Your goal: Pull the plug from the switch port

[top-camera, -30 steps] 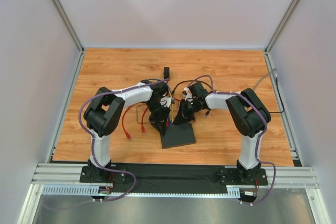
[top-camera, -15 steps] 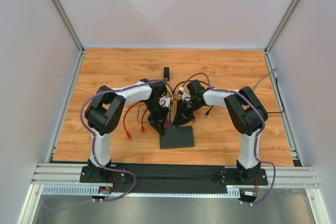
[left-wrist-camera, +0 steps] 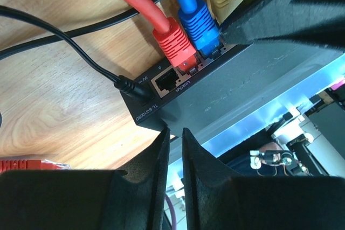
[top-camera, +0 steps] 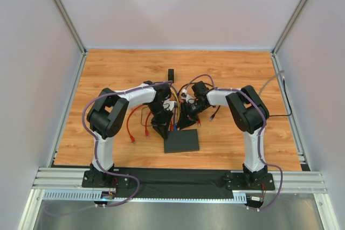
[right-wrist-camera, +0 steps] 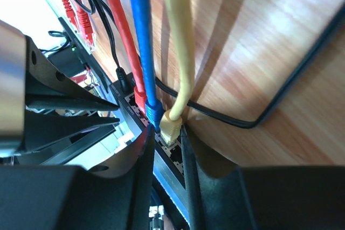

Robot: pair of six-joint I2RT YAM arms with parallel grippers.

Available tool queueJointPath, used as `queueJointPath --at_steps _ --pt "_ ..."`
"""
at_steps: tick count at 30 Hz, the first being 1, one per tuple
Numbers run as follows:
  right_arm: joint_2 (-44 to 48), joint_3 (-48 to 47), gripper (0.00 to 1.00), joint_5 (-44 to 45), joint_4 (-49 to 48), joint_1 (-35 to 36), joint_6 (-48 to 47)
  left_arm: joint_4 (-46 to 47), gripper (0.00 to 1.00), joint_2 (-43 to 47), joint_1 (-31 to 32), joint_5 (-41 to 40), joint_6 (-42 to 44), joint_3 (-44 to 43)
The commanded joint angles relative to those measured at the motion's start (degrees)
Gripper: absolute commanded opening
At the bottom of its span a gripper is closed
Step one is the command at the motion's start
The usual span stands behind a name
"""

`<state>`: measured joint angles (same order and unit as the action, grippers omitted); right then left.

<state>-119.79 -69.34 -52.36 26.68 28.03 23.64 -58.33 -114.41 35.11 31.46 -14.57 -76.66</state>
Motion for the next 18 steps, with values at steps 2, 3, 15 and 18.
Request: queueJointPath --at_steps 2,3,15,18 --pt "-0.7 1.7 0.26 -2.4 -1.5 -0.4 -2.1 2.3 0.25 0.8 -0.1 -6.3 2.7 0.4" --pt "-0.8 2.0 0.23 -2.5 -1.9 -0.4 -2.0 2.2 0.25 1.2 -0.1 -5.5 2.2 -0.5" --pt "5.5 8.3 0.00 7.7 -16.6 -0.4 13.0 6.9 0.25 -2.3 1.4 0.3 -1.8 -3.8" --pt "10.5 12.0 0.00 13.3 -22.3 -0.3 18.0 7.0 0.25 -4.2 1.5 -2.6 -2.0 -2.2"
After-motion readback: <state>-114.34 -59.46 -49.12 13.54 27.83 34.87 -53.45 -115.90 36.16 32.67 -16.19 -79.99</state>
